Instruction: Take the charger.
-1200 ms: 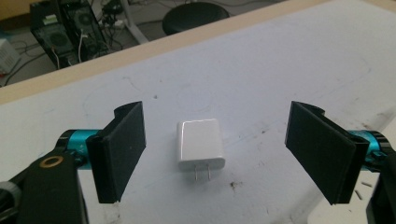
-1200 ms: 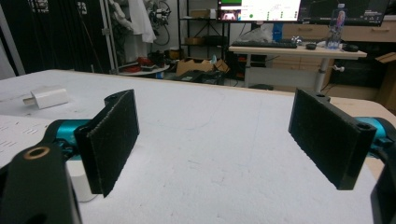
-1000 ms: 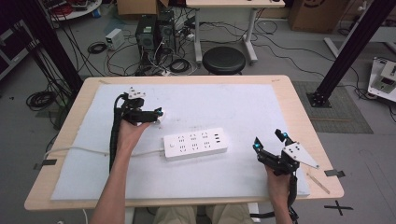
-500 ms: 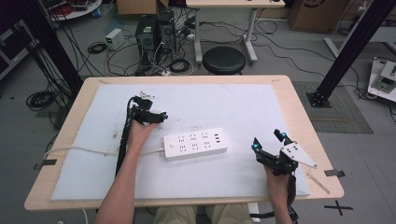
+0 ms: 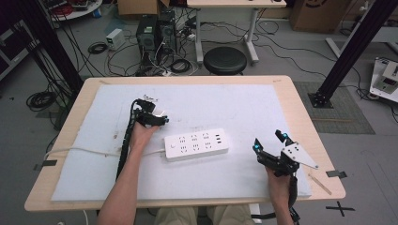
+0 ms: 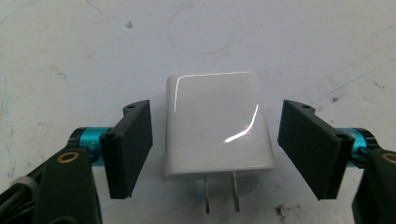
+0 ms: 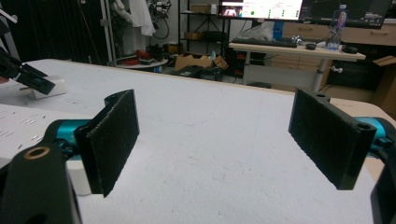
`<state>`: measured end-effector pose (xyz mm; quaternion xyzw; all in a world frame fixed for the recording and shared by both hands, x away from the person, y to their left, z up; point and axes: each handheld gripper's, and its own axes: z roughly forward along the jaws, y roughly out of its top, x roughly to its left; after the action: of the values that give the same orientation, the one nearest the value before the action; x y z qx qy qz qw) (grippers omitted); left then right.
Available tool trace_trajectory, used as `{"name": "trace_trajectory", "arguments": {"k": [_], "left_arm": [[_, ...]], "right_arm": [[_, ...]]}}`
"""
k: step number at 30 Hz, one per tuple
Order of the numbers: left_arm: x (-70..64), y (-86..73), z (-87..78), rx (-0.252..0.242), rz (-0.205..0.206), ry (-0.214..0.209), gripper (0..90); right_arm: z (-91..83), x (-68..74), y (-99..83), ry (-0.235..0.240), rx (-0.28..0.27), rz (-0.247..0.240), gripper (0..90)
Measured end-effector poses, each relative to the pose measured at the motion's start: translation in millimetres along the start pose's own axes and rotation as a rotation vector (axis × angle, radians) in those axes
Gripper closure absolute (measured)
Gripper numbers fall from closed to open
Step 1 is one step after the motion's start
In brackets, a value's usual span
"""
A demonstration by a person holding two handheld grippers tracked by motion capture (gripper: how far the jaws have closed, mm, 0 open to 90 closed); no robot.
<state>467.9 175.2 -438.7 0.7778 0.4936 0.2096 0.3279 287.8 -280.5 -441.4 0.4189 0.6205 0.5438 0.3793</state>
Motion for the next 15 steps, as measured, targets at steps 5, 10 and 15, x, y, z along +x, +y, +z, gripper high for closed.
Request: {"name": "trace_trajectory", "arguments": {"k": [5, 10, 15], "left_arm": [[-1.5, -0.7, 2.6, 0.008, 0.008, -0.001, 32.2], [-2.4, -1.4, 4.5, 0.015, 0.011, -0.004, 35.2], [-1.8, -1.5, 4.3, 0.013, 0.017, 0.003, 37.6]], "right_arm": [[0.6, 0.0, 0.1, 0.0, -0.003, -0.008, 16.6], [0.6, 0.0, 0.0, -0.002, -0.001, -0.007, 16.6], [0.7, -0.1, 0.1, -0.001, -0.002, -0.009, 16.6]]}}
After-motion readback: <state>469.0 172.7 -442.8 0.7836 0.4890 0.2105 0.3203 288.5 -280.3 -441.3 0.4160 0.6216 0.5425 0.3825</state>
